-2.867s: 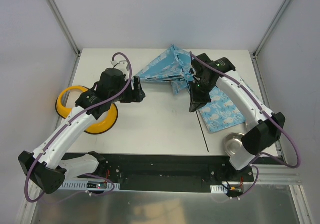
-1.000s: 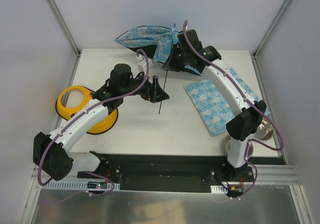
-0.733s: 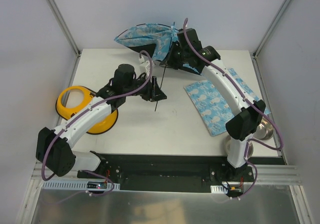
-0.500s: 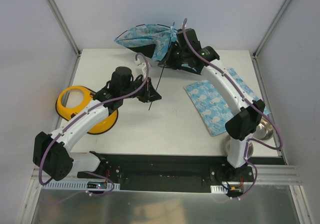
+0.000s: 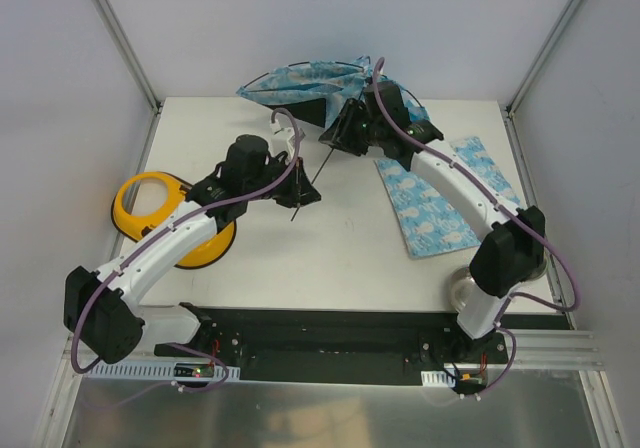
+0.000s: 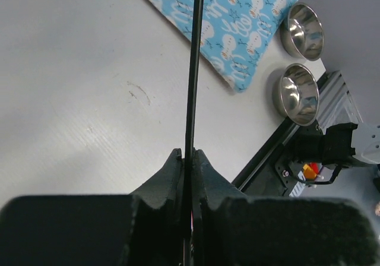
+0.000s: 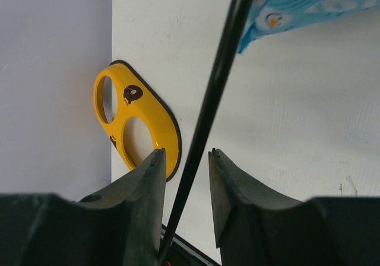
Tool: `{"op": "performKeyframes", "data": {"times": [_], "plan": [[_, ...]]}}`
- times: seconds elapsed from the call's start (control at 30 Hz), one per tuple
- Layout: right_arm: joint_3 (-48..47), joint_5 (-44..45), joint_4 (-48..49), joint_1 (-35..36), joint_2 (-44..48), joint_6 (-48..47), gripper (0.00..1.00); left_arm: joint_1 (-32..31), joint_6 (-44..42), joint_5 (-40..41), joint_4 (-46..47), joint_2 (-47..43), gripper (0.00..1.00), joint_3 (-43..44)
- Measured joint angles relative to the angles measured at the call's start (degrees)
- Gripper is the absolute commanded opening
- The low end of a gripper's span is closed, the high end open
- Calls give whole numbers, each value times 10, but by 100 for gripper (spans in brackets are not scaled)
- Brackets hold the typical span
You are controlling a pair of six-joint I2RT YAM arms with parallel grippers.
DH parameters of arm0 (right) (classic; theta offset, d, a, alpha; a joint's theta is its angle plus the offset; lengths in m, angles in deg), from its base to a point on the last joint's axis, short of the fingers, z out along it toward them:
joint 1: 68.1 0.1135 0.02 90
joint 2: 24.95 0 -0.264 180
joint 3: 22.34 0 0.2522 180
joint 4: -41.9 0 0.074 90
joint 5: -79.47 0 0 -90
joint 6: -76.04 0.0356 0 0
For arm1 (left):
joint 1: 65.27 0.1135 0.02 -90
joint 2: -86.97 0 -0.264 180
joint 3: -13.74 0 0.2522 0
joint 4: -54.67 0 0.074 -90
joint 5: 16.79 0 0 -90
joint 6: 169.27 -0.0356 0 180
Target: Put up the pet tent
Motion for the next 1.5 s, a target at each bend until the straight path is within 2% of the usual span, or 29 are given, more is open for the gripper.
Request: {"op": "performKeyframes", "data": {"times": [0.13,0.3,0.33,0.4,0.47,0.5,0.6,0.73,0.83,1.07,1.23,1.3,1.37,1.4,1.43,1.5], "plan": [[110,9,75,18,70,7,38,-7,2,1,1,28,0,28],[175,26,129,58,118,8,35,-7,12,6,17,45,0,49],[184,33,136,67,125,7,32,-7,14,10,21,47,0,53],[202,49,152,83,137,7,20,-7,17,16,23,50,0,59],[221,71,174,97,153,8,2,-7,24,16,24,52,0,59],[229,83,181,101,159,11,0,-8,26,16,24,53,0,59],[233,107,193,108,167,21,0,-10,27,16,32,52,0,59],[233,124,195,113,167,25,0,-10,28,19,40,43,33,50],[233,126,186,120,167,17,0,-5,30,28,47,19,43,23],[230,118,156,123,167,8,0,4,24,21,51,-50,43,-41],[213,111,127,118,167,6,0,5,19,-14,51,-57,46,-48],[205,110,119,115,167,6,0,5,16,-28,50,-55,42,-48],[197,109,115,111,167,7,0,5,13,-46,50,-47,28,-48],[194,109,113,111,167,6,0,5,13,-55,50,-41,11,-47],[193,109,111,110,167,5,0,5,13,-67,56,-34,0,-47],[193,111,104,108,166,5,0,5,14,-88,63,-25,0,-44]]}}
